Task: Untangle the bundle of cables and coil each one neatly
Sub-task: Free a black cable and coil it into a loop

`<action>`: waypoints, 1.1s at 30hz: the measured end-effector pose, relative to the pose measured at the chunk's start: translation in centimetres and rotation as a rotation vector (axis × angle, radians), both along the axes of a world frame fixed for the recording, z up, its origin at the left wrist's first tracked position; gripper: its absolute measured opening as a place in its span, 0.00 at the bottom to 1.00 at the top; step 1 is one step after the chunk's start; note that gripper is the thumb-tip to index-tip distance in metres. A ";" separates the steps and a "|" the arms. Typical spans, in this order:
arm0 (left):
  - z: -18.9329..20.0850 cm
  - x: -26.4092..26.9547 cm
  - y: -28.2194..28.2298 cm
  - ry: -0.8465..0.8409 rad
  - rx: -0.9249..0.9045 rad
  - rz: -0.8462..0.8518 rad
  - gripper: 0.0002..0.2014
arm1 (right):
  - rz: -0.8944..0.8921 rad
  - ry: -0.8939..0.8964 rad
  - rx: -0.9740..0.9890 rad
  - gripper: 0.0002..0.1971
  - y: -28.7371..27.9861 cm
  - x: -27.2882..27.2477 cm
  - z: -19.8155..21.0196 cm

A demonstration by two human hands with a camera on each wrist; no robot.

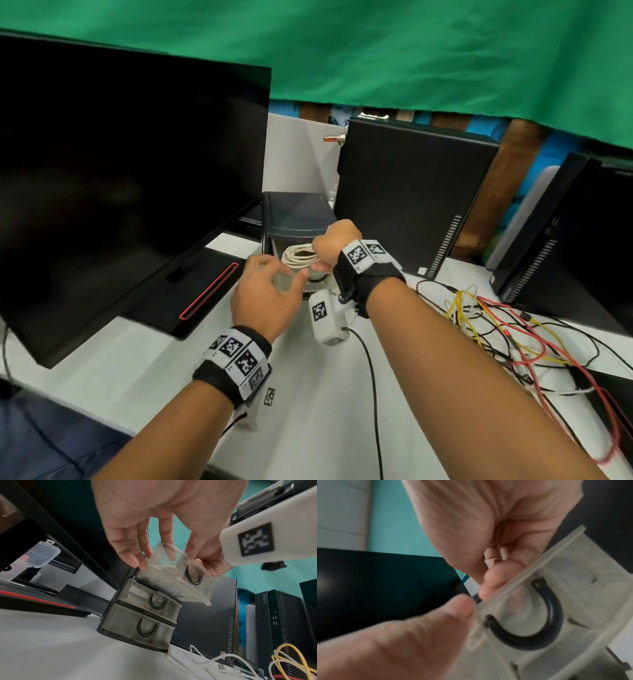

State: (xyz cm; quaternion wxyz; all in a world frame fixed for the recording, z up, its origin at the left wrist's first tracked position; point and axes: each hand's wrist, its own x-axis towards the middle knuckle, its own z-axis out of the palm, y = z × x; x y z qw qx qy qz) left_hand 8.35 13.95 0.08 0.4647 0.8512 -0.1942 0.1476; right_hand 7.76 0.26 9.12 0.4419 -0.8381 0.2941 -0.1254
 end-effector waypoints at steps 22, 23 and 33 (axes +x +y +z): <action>-0.1 -0.1 -0.1 -0.009 -0.026 -0.037 0.11 | 0.398 0.054 -0.580 0.26 1.3 -1.1 -1.4; -0.1 -0.2 -0.1 -0.013 -0.024 -0.035 0.11 | 0.387 0.043 -0.590 0.27 1.3 -0.9 -1.3; 0.2 -0.4 0.0 -0.005 -0.030 -0.043 0.05 | 0.419 -0.089 -0.641 0.22 0.7 -1.3 -3.7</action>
